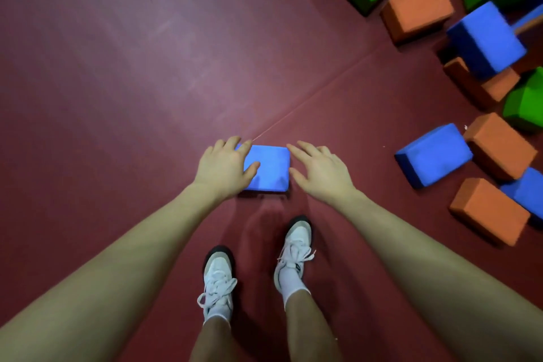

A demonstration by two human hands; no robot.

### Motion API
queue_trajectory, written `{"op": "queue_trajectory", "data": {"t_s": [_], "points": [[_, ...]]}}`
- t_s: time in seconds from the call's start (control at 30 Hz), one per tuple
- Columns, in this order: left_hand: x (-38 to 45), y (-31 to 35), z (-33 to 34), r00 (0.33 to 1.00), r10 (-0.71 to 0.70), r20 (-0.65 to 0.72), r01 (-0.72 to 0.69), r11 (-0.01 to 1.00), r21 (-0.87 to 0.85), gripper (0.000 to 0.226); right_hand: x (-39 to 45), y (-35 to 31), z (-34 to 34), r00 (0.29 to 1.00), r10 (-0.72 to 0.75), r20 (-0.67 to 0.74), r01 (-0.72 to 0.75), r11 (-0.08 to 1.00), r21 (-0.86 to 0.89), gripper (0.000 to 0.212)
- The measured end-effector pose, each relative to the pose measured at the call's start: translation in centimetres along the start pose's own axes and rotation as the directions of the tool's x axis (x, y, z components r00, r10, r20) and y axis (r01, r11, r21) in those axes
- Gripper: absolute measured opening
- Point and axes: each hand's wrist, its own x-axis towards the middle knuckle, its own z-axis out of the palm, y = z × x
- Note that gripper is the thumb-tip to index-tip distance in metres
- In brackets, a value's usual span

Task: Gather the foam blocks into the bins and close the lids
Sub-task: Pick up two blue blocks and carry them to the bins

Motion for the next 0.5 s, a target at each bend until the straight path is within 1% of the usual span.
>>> {"op": "queue_trajectory", "data": {"t_s": [0.1,0.3,0.37,0.47,0.5], "points": [[3.7,-1.9,6.9,0.999,-0.042,0.032,0.043,0.999,-0.009,0.058,4.4,1.6,6.1,0.998,-0.017,0.058,0.017,1.0,-0.002,0.058],[9.5,-5.3,19.6,0.995,-0.052,0.079,0.054,0.998,-0.026,0.068,11.1,3.7,18.2,0.992,-0.012,0.129,0.013,1.0,-0.005,0.066],[11.1,-6.2,22.5,0.989,-0.063,0.134,0.062,0.998,0.01,0.077,12.8,4.0,21.2,0.988,0.001,0.157,0.0,1.0,-0.005,0.071],[12.9,-7.3,25.4,0.97,-0.093,0.224,0.081,0.995,0.065,0.101,14.5,4.3,24.4,0.984,0.036,0.176,-0.038,0.999,0.011,0.082],[13.3,-7.5,26.0,0.968,-0.101,0.232,0.087,0.994,0.071,0.109,14.7,4.4,25.1,0.985,0.045,0.168,-0.051,0.998,0.027,0.086]]}}
